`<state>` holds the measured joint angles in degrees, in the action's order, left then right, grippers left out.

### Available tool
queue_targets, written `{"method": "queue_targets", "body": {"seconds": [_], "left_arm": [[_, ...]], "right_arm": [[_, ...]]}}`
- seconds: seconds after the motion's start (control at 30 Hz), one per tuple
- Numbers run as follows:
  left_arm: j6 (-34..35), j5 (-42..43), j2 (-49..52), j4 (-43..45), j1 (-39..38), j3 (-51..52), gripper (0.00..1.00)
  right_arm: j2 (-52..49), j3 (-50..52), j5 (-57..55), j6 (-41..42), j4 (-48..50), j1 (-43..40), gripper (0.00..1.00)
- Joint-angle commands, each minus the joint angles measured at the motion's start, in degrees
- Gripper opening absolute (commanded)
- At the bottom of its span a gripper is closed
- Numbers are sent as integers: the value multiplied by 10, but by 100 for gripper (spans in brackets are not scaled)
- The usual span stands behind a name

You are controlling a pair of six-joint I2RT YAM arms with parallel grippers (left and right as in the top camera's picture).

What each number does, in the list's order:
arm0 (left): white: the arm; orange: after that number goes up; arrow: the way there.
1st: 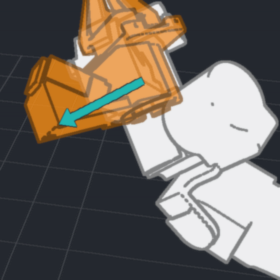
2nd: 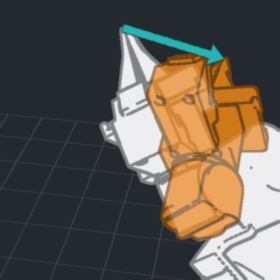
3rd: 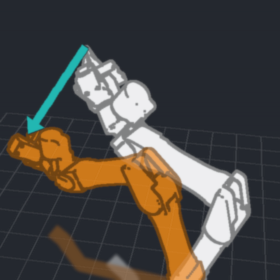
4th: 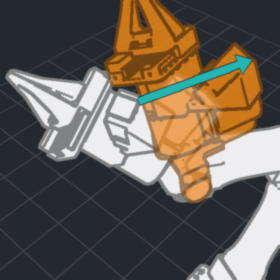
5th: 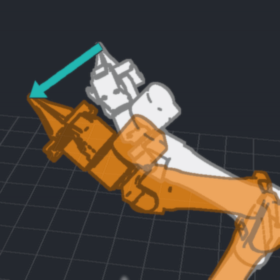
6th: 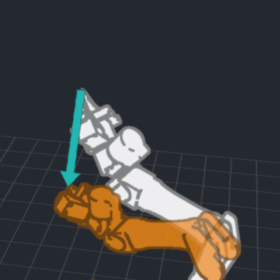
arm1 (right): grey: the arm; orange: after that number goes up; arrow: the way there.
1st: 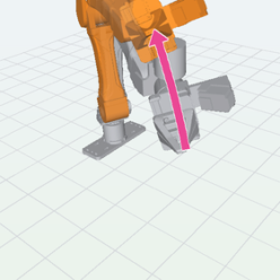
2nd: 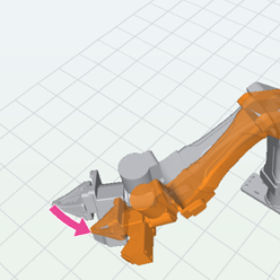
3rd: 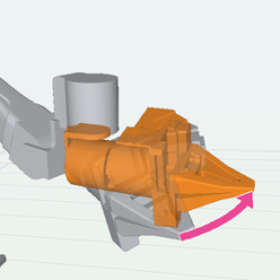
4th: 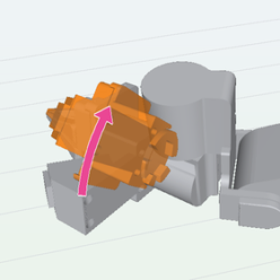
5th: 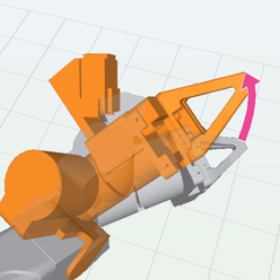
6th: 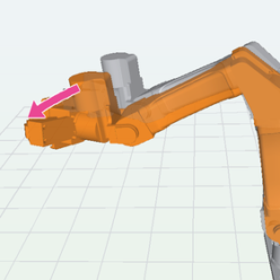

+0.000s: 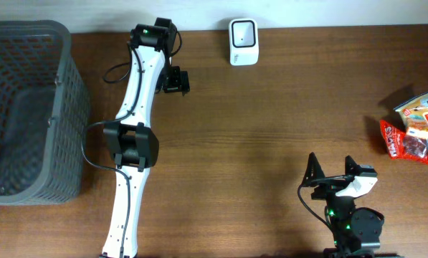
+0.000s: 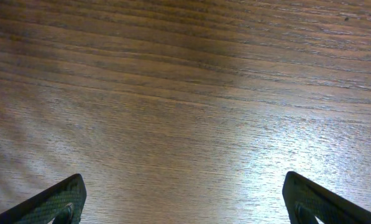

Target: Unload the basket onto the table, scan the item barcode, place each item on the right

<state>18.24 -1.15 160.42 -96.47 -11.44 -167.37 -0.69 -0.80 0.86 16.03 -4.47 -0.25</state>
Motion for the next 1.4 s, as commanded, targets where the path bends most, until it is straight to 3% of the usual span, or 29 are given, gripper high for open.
{"method": "queue_targets", "body": {"seconds": [0.0,0.57,0.73,0.87,0.93,1.1,1.17,1.3,1.37], "left_arm": [[2,-8,-3,-1,3,-11,99],[1,-31,-7,-2,-2,-11,99],[-16,-25,-99,19,-2,26,99],[-116,-26,-280,163,-7,278,99],[-164,-28,-415,269,-7,485,99],[-312,-28,-686,442,-7,864,99],[-329,-28,-764,471,-4,963,99],[-329,-40,-1015,504,-4,1214,99],[-329,-65,-1118,539,-4,1288,99]], "right_arm": [[4,5,-9,-6,-2,6,98],[4,5,-9,-6,-2,6,98],[4,5,-9,-6,-2,6,98],[4,5,-9,-6,-2,6,98],[4,5,-9,-6,-2,6,98],[4,5,-9,-6,-2,6,98],[4,5,-9,-6,-2,6,98],[4,5,-9,-6,-2,6,99],[4,5,-9,-6,-2,6,98]]}}
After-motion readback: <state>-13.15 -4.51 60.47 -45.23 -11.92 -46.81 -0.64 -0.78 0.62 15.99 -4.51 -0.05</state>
